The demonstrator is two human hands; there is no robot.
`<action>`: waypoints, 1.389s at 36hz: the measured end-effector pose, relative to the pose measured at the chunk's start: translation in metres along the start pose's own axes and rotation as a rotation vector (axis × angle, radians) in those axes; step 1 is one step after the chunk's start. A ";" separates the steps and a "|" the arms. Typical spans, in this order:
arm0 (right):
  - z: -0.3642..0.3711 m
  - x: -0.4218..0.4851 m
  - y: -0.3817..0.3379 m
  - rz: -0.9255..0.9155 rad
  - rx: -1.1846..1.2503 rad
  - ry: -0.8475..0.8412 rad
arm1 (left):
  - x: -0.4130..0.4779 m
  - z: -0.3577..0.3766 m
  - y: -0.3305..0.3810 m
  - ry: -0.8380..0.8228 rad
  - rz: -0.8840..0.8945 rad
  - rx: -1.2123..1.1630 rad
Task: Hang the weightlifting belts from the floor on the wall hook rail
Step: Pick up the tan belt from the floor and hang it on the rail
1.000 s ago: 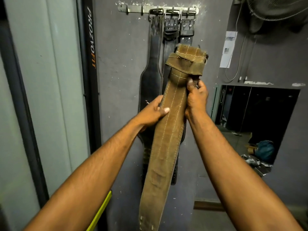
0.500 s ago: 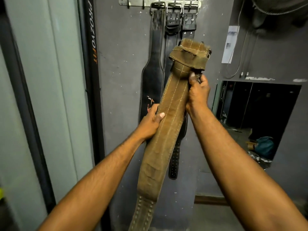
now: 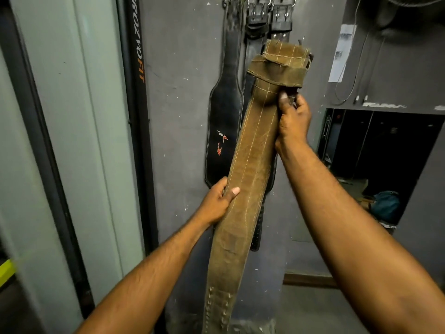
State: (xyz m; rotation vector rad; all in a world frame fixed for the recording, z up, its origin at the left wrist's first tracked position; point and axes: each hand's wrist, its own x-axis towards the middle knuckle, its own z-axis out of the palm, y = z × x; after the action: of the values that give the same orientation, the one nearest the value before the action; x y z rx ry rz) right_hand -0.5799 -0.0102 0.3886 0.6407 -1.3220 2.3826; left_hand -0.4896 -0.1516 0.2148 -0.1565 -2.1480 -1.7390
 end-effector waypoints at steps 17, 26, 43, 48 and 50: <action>-0.013 -0.007 0.012 0.044 -0.017 0.046 | -0.033 -0.004 -0.076 -0.102 -0.179 0.028; -0.020 -0.006 0.022 0.065 0.001 0.030 | -0.044 -0.005 -0.093 -0.171 -0.231 0.110; -0.021 -0.028 0.018 0.063 -0.006 -0.168 | 0.011 0.000 0.048 0.055 -0.013 -0.196; -0.022 -0.044 0.027 0.053 -0.026 -0.245 | 0.055 -0.008 0.119 0.213 0.103 -0.159; -0.024 -0.045 0.030 0.063 -0.024 -0.247 | 0.061 -0.011 0.135 0.201 0.089 -0.135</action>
State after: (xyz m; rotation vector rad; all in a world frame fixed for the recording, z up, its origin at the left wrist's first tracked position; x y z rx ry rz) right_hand -0.5622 -0.0085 0.3317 0.9242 -1.4882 2.3927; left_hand -0.5011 -0.1396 0.3626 -0.1061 -1.8559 -1.7677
